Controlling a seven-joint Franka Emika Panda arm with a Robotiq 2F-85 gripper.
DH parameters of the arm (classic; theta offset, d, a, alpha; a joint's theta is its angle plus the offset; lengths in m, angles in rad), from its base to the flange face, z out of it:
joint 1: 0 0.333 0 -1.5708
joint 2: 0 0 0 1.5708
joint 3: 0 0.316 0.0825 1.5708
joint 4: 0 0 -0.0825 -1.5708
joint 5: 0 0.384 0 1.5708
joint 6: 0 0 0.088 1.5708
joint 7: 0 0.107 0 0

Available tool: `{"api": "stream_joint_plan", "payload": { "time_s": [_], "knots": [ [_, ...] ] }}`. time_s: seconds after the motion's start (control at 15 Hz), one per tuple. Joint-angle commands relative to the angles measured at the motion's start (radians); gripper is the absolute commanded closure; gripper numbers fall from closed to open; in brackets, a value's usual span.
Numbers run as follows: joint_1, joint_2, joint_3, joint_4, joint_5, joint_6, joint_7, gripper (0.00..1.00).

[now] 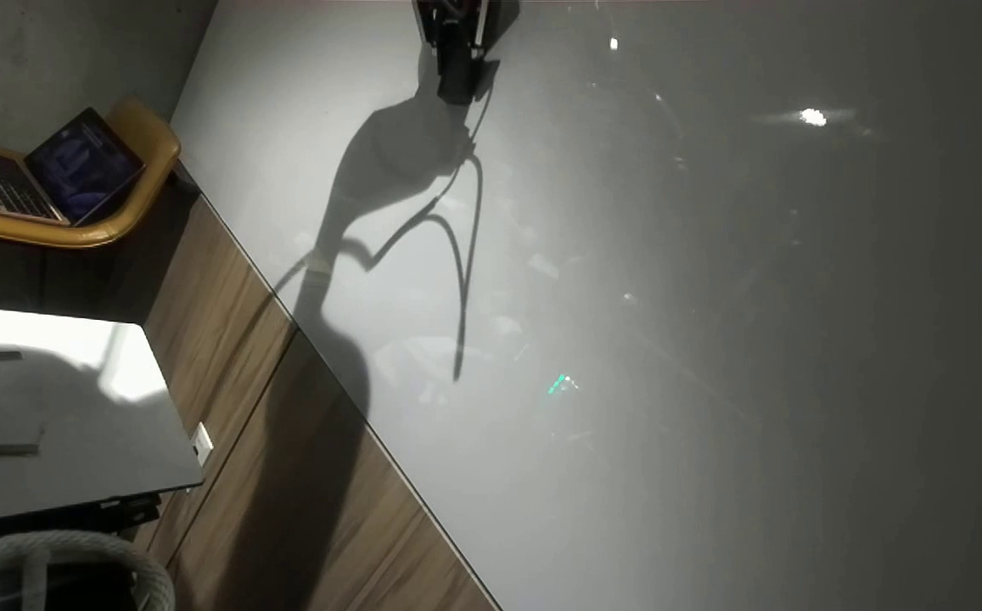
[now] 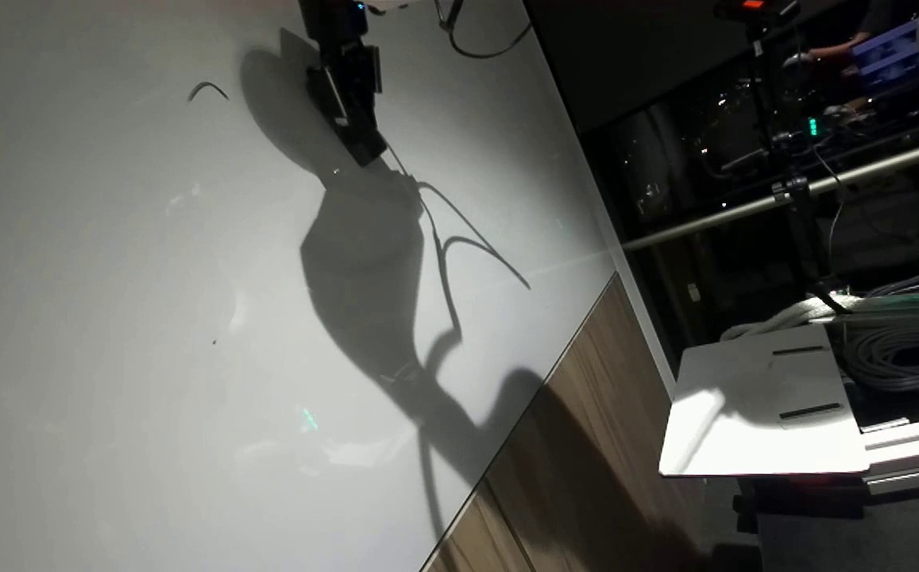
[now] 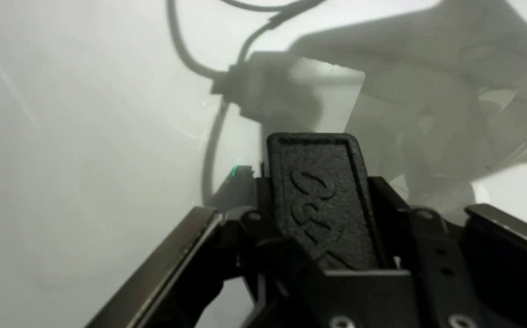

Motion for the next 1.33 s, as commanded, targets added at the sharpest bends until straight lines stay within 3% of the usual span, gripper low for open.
{"api": "stream_joint_plan", "payload": {
  "time_s": [0.0,0.27,0.73,1.0,1.13,1.2,1.27],
  "knots": [
    [0.043,0.101,0.044,0.246,-0.088,-0.08,-0.017,0.71],
    [0.104,0.188,0.067,0.427,-0.155,-0.16,-0.03,0.71],
    [0.252,0.455,0.091,0.689,-0.176,-0.32,-0.029,0.71],
    [0.339,0.588,0.079,0.828,-0.191,-0.388,-0.049,0.71],
    [0.349,0.63,0.073,0.867,-0.18,-0.407,-0.06,0.71],
    [0.366,0.623,0.017,0.842,-0.135,-0.395,-0.067,0.71],
    [0.365,0.636,0.006,0.852,-0.121,-0.409,-0.073,0.71]
  ]
}}
